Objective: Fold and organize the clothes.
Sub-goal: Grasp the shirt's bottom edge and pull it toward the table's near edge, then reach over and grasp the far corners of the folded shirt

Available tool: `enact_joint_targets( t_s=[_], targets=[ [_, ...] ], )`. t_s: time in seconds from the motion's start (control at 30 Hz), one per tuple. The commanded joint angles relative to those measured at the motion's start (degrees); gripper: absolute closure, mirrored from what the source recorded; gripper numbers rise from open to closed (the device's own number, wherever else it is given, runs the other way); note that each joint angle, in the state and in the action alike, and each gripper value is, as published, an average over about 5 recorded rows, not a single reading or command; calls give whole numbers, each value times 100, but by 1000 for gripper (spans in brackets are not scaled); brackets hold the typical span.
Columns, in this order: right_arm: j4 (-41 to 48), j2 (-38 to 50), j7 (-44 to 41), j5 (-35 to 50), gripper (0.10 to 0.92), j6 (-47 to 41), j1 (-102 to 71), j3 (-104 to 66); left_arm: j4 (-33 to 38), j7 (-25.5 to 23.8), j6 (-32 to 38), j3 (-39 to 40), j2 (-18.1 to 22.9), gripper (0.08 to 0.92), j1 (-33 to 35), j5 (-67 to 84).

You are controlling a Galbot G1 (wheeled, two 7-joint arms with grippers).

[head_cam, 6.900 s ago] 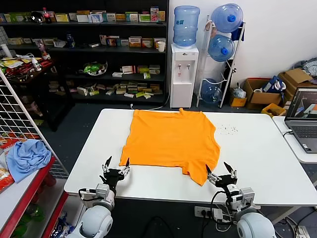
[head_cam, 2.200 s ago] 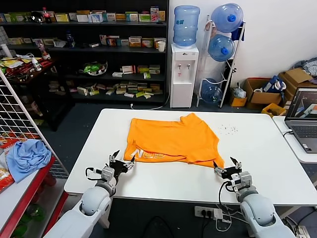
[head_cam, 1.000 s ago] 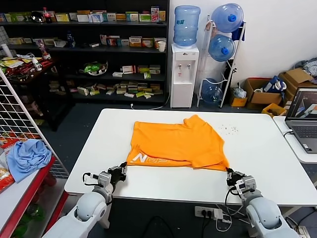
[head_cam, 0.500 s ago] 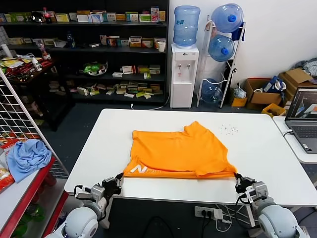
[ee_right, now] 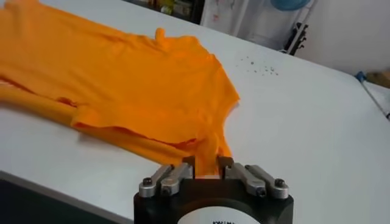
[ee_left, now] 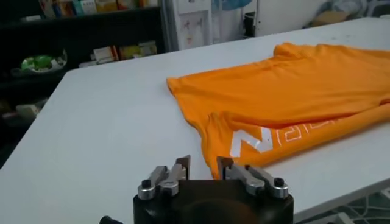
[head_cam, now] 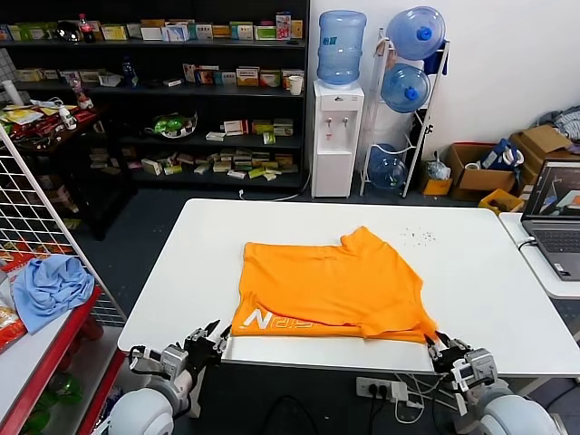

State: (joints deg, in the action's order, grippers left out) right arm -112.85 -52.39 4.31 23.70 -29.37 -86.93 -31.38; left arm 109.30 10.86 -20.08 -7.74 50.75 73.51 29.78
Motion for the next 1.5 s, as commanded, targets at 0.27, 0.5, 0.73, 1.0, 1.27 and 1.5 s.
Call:
enact_joint_targets(
  t_s=[0.27, 0.5, 0.73, 1.0, 1.27, 1.5],
  targets=[
    [1105, 156, -34, 782, 325, 1034, 1845, 416, -1169, -212, 535, 377, 500, 300, -1968, 89],
    [2890, -174, -331, 944, 206, 918, 3830, 1304, -2693, -248, 528, 1157, 1091, 182, -3360, 92],
    [4368, -499, -466, 840, 203, 689, 5165, 1822, -4095, -139, 163, 1591, 1623, 177, -4375, 389],
    [5836, -1059, -885, 652, 203, 810, 5920, 2055, -5006, -74, 62, 1830, 2070, 177, -4910, 726],
    [6991, -1722, -1270, 59, 203, 1172, 6402, 2003, -6009, -164, 313, 1727, 2511, 177, -5150, 438],
    [7582, -2028, -1572, -287, 203, 1395, 6617, 1895, -6521, -236, 333, 1572, 2692, 177, -5188, 181]
  ],
)
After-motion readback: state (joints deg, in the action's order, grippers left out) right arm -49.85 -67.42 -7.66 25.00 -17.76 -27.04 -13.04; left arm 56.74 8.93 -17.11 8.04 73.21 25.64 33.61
